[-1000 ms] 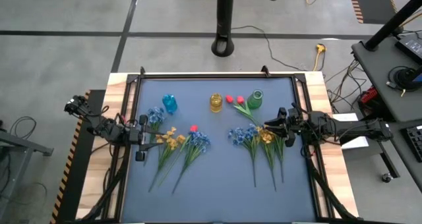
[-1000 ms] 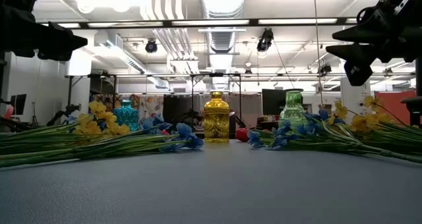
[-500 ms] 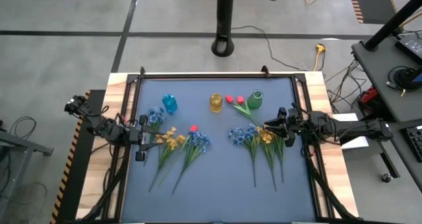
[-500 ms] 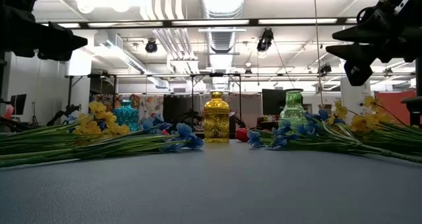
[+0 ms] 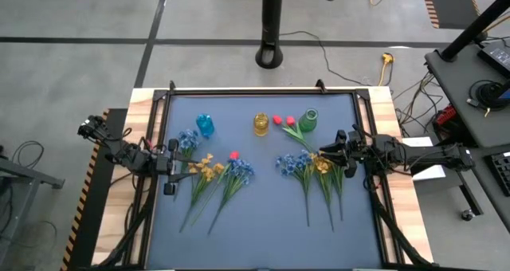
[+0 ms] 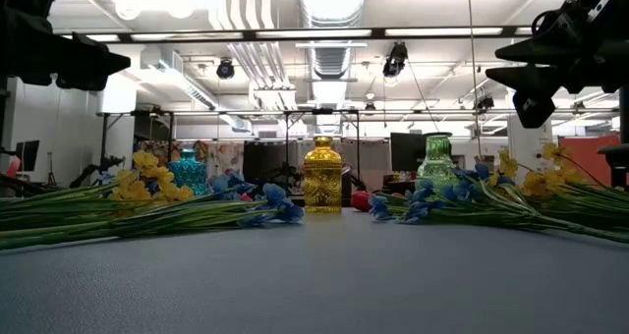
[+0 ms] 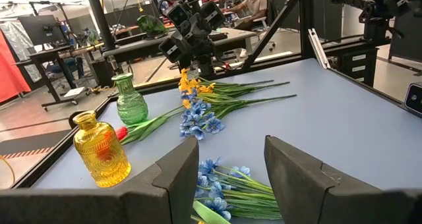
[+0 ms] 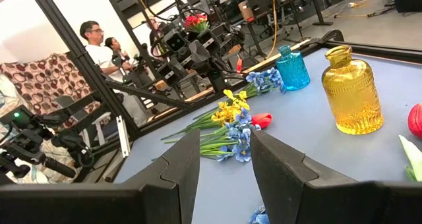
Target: Sort flowers into vase by color
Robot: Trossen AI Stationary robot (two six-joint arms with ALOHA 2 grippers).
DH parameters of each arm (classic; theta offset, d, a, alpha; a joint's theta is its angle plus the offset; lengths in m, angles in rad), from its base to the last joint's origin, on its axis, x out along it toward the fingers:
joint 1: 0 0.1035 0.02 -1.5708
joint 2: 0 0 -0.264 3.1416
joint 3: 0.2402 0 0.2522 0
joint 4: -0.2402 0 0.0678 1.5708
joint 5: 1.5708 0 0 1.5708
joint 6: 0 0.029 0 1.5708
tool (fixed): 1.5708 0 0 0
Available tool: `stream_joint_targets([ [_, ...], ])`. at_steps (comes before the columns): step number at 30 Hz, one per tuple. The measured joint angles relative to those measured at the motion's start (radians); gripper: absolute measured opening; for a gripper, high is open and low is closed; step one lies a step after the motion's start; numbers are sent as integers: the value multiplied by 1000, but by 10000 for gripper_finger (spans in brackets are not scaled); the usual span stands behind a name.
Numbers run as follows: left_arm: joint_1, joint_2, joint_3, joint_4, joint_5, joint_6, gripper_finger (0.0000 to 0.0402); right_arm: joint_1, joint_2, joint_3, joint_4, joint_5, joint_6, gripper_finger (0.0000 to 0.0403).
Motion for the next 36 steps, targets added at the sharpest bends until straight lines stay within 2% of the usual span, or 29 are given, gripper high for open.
stream_joint_targets([
  [4, 0, 0, 0, 0, 0, 0, 157, -2, 0, 0, 50, 9, -69, 125],
  [13, 0, 0, 0, 0, 0, 3, 157, -2, 0, 11, 51, 9, -68, 125],
  [18, 0, 0, -1, 8, -25, 73, 157, -2, 0, 13, 51, 9, -68, 125],
  [20, 0, 0, -1, 31, -25, -9, 157, -2, 0, 13, 54, 9, -67, 125],
  [24, 0, 0, -2, 162, -27, -429, 157, -2, 0, 15, 60, 10, -45, 125],
  [26, 0, 0, -2, 195, -29, -537, 157, -2, 0, 15, 59, 10, -7, 125],
  [31, 0, 0, -2, 232, -43, -576, 157, -2, 0, 15, 59, 10, 0, 125],
  [36, 0, 0, -1, 335, -157, -575, 157, -2, 0, 16, 56, 10, 0, 125],
])
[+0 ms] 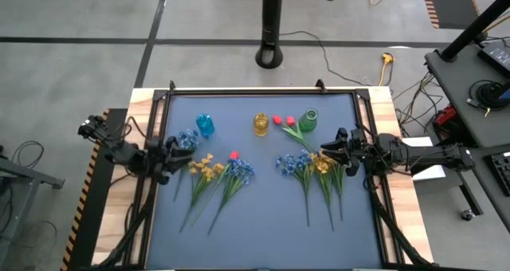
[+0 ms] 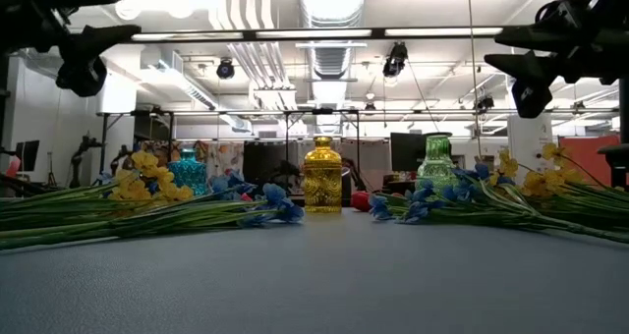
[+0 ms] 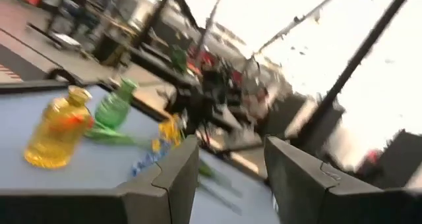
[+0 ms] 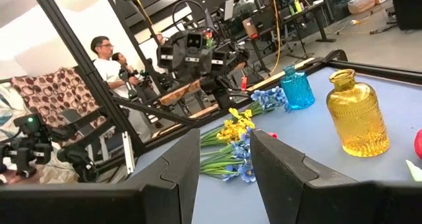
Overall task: Sort flowers into vase by color
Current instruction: Put the left yellow flowers into the yellow vase
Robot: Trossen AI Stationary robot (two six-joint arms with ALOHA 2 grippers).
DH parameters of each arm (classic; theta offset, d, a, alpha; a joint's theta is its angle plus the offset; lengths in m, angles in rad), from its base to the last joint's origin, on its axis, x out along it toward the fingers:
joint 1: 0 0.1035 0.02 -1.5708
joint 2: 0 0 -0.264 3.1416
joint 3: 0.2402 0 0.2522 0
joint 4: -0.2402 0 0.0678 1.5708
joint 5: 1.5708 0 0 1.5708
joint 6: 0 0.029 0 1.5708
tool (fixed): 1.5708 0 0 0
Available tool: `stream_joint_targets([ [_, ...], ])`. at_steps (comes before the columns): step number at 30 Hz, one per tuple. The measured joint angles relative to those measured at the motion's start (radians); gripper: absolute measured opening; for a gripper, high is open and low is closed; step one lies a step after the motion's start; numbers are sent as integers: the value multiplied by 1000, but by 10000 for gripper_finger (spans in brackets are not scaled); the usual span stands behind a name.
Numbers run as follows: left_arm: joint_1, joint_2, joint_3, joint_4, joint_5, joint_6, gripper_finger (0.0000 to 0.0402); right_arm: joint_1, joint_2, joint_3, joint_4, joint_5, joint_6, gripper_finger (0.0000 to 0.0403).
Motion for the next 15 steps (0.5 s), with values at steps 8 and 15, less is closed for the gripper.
stream_joint_targets([
  [8, 0, 22, 0, 25, -173, -119, 157, 0, 0, 0, 0, 48, 0, 125],
  [15, 0, 199, 0, 115, -105, -286, 157, 0, 0, 0, 1, 76, 3, 125],
])
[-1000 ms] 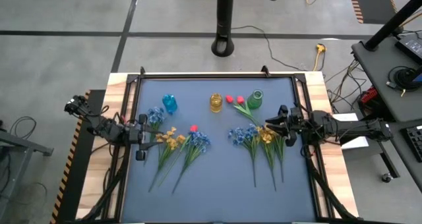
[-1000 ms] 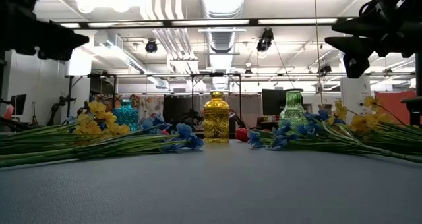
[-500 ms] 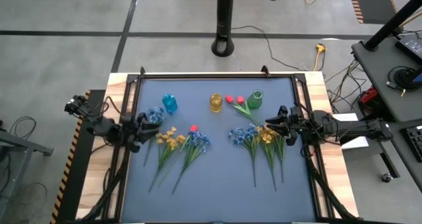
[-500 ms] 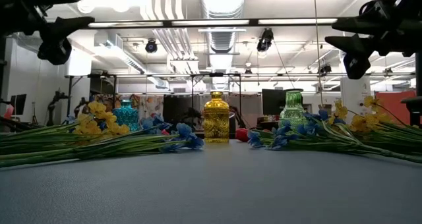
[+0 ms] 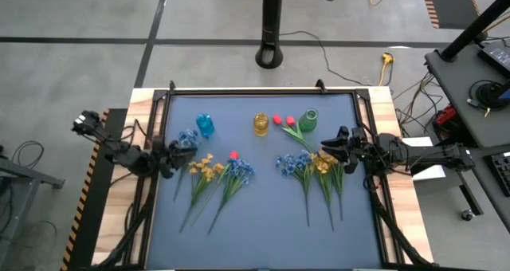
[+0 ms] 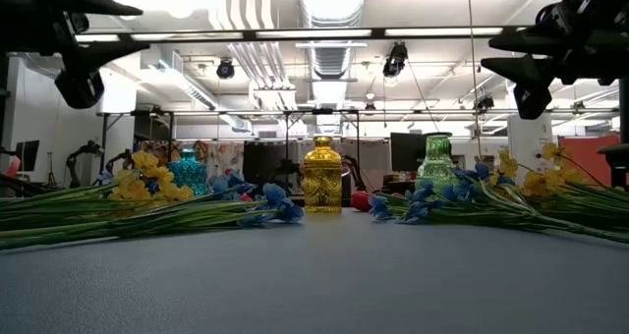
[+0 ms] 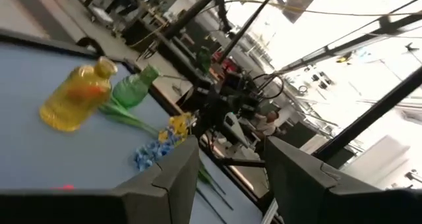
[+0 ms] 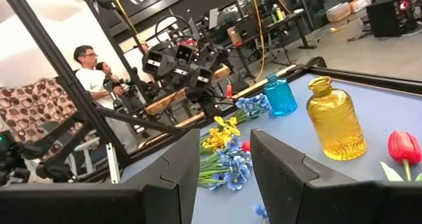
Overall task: Sort flowers into vase by color
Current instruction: Put the left yellow flowers into the yellow vase
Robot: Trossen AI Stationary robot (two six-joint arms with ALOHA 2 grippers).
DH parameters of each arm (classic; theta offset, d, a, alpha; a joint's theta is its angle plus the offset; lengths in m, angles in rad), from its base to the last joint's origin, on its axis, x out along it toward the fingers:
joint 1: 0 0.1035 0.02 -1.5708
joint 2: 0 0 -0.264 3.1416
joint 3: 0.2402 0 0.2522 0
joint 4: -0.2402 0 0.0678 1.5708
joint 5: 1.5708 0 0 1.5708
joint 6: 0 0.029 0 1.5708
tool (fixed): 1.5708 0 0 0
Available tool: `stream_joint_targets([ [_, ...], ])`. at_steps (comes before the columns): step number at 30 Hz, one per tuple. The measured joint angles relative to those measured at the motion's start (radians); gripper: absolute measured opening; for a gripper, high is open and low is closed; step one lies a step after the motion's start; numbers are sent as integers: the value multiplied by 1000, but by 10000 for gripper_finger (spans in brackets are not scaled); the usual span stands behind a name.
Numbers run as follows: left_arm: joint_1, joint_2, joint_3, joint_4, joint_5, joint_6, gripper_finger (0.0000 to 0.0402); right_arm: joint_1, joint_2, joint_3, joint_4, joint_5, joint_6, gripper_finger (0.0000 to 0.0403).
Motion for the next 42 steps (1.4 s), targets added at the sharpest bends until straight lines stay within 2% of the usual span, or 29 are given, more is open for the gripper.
stream_joint_targets([
  [4, 0, 155, 19, 50, 25, -87, 157, 0, 0, 0, 0, 3, 1, 125],
  [8, 0, 310, 129, -49, 99, -191, 157, 0, 0, 0, 0, 3, 11, 125],
  [10, 0, 387, 225, -214, 145, -264, 157, 0, 0, 0, -1, 3, 11, 125],
  [12, 0, 470, 343, -472, 205, -364, 157, 0, 0, 0, -1, 2, 11, 125],
  [15, 0, 617, 524, -896, 303, -613, 157, 0, 0, 0, -1, 2, 8, 125],
  [17, 0, 729, 628, -1132, 411, -779, 157, 0, 0, 0, -6, 2, 8, 125],
  [19, 0, 839, 720, -1294, 515, -861, 157, 0, 0, 0, -9, 2, 8, 125],
  [22, 0, 990, 828, -1446, 594, -898, 157, 0, 0, 0, -9, 2, 7, 125],
  [26, 1, 1160, 945, -1539, 612, -889, 169, 0, 0, 0, -9, 6, 5, 129],
  [30, 20, 1277, 1005, -1585, 617, -851, 203, 0, 0, 0, -9, 19, 5, 148],
  [35, 73, 1354, 1003, -1527, 640, -757, 222, 0, 0, 0, -9, 19, 7, 176],
  [39, 115, 1384, 997, -1420, 655, -665, 214, 0, 0, 0, -9, 19, 8, 191],
  [42, 131, 1396, 996, -1402, 656, -654, 206, 0, 0, 0, -9, 19, 8, 197],
])
